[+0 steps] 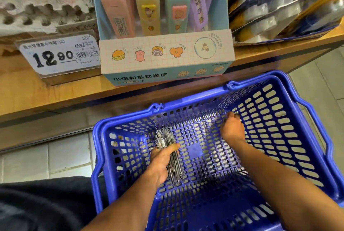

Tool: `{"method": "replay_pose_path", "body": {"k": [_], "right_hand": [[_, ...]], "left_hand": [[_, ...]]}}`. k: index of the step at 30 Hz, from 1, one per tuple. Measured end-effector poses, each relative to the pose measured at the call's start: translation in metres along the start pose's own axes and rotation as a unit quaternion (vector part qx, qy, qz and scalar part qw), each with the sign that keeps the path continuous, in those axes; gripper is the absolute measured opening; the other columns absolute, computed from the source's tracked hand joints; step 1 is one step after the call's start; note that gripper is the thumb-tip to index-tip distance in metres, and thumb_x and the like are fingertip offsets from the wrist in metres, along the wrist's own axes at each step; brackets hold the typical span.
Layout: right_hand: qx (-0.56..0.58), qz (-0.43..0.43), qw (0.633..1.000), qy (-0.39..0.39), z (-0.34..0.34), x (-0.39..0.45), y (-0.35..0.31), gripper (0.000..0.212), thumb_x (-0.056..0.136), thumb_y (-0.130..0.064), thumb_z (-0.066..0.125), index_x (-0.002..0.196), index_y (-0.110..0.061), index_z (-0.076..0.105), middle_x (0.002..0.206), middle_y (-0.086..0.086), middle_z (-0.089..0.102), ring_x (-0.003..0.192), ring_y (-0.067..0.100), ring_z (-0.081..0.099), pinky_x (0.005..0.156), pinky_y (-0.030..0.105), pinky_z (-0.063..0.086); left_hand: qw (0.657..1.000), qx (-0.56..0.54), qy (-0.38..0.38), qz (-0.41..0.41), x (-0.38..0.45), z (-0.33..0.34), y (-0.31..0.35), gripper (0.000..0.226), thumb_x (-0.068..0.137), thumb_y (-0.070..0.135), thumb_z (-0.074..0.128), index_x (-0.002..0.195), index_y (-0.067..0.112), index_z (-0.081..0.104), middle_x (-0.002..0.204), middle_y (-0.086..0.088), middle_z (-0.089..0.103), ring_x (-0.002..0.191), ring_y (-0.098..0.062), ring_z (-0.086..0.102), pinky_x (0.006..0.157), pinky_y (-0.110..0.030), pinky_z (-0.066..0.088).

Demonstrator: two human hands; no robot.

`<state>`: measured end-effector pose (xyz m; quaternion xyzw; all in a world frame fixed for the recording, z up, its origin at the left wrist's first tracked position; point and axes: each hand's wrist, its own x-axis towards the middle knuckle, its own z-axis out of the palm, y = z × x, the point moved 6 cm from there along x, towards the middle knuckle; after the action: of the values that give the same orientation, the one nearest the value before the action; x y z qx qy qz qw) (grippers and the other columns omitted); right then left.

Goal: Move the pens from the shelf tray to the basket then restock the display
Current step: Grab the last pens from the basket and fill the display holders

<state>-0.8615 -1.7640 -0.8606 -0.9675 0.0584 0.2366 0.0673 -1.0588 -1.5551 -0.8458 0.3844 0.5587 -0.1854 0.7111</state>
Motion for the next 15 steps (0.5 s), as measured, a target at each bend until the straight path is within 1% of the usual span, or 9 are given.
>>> {"method": "replay_pose_path", "body": {"k": [1, 2, 4, 5, 7, 9, 10, 12, 15], "right_hand": [[-0.034, 0.007, 0.999, -0.011, 0.003, 0.003, 0.005, 0.043, 0.09, -0.003, 0.059, 0.131, -0.002, 0.044, 0.13, 0.021, 0.05, 0.107, 0.038, 0.06, 0.09, 0.044, 0.051], [-0.054, 0.011, 0.998, -0.017, 0.004, 0.005, 0.009, 0.04, 0.091, 0.0, 0.056, 0.129, -0.001, 0.044, 0.126, 0.022, 0.053, 0.106, 0.038, 0.061, 0.088, 0.044, 0.052], [-0.065, 0.02, 0.998, -0.014, 0.005, 0.01, 0.015, 0.026, 0.092, 0.004, 0.051, 0.118, 0.0, 0.05, 0.107, 0.021, 0.065, 0.095, 0.034, 0.066, 0.08, 0.041, 0.057], [-0.072, 0.022, 0.997, -0.014, 0.005, 0.011, 0.016, 0.02, 0.093, 0.005, 0.051, 0.112, 0.0, 0.053, 0.098, 0.018, 0.068, 0.086, 0.03, 0.067, 0.075, 0.037, 0.058], [-0.095, 0.027, 0.995, -0.023, 0.006, 0.01, 0.018, 0.014, 0.092, 0.005, 0.054, 0.104, -0.001, 0.058, 0.084, 0.011, 0.067, 0.068, 0.02, 0.06, 0.061, 0.026, 0.053], [-0.11, 0.037, 0.993, -0.035, 0.007, 0.008, 0.02, 0.011, 0.091, 0.004, 0.056, 0.1, 0.0, 0.061, 0.073, 0.007, 0.06, 0.061, 0.015, 0.055, 0.054, 0.023, 0.046], [-0.114, 0.039, 0.992, -0.039, 0.008, 0.006, 0.02, 0.01, 0.091, 0.004, 0.056, 0.099, 0.001, 0.062, 0.075, 0.007, 0.062, 0.064, 0.017, 0.06, 0.055, 0.024, 0.047], [-0.108, 0.042, 0.992, -0.048, 0.009, 0.003, 0.02, 0.012, 0.09, 0.005, 0.057, 0.1, 0.002, 0.063, 0.09, 0.013, 0.07, 0.081, 0.024, 0.069, 0.062, 0.028, 0.052], [-0.059, 0.036, 0.996, -0.056, 0.01, -0.006, 0.02, 0.022, 0.089, 0.0, 0.062, 0.109, 0.0, 0.056, 0.101, 0.016, 0.068, 0.091, 0.029, 0.066, 0.065, 0.031, 0.047]], "left_hand": [[1.0, 0.004, -0.001, 0.0, 0.0, 0.0, -0.002, 0.077, 0.067, 0.025, 0.089, 0.128, -0.001, 0.051, 0.125, -0.024, 0.059, 0.118, -0.042, 0.058, 0.102, -0.063, 0.044], [1.0, 0.007, -0.005, 0.002, 0.0, 0.0, -0.004, 0.081, 0.064, 0.027, 0.09, 0.129, -0.002, 0.052, 0.127, -0.025, 0.058, 0.12, -0.042, 0.057, 0.104, -0.061, 0.043], [1.0, 0.009, -0.011, 0.006, -0.002, 0.0, -0.007, 0.091, 0.057, 0.03, 0.092, 0.131, -0.003, 0.052, 0.127, -0.024, 0.059, 0.12, -0.04, 0.058, 0.104, -0.057, 0.044], [1.0, 0.01, -0.012, 0.006, -0.003, 0.0, -0.009, 0.094, 0.054, 0.03, 0.093, 0.132, -0.002, 0.051, 0.129, -0.024, 0.058, 0.121, -0.04, 0.057, 0.105, -0.058, 0.044], [1.0, 0.016, -0.012, 0.001, -0.004, -0.001, -0.01, 0.097, 0.051, 0.03, 0.094, 0.131, 0.0, 0.049, 0.127, -0.023, 0.06, 0.119, -0.04, 0.058, 0.103, -0.063, 0.043], [1.0, 0.024, -0.016, -0.002, -0.003, -0.003, -0.012, 0.095, 0.054, 0.03, 0.093, 0.132, 0.0, 0.049, 0.128, -0.024, 0.06, 0.119, -0.041, 0.058, 0.102, -0.063, 0.044], [0.999, 0.027, -0.02, -0.002, -0.003, -0.003, -0.012, 0.095, 0.056, 0.029, 0.093, 0.135, 0.0, 0.048, 0.133, -0.026, 0.056, 0.123, -0.043, 0.055, 0.104, -0.063, 0.042], [0.999, 0.026, -0.026, 0.001, -0.004, -0.003, -0.011, 0.102, 0.055, 0.029, 0.094, 0.139, -0.001, 0.045, 0.141, -0.028, 0.049, 0.129, -0.046, 0.049, 0.106, -0.063, 0.04], [0.999, 0.039, -0.031, 0.001, -0.008, -0.001, -0.007, 0.109, 0.047, 0.03, 0.096, 0.139, 0.0, 0.045, 0.144, -0.028, 0.047, 0.131, -0.046, 0.047, 0.106, -0.064, 0.039]]}}
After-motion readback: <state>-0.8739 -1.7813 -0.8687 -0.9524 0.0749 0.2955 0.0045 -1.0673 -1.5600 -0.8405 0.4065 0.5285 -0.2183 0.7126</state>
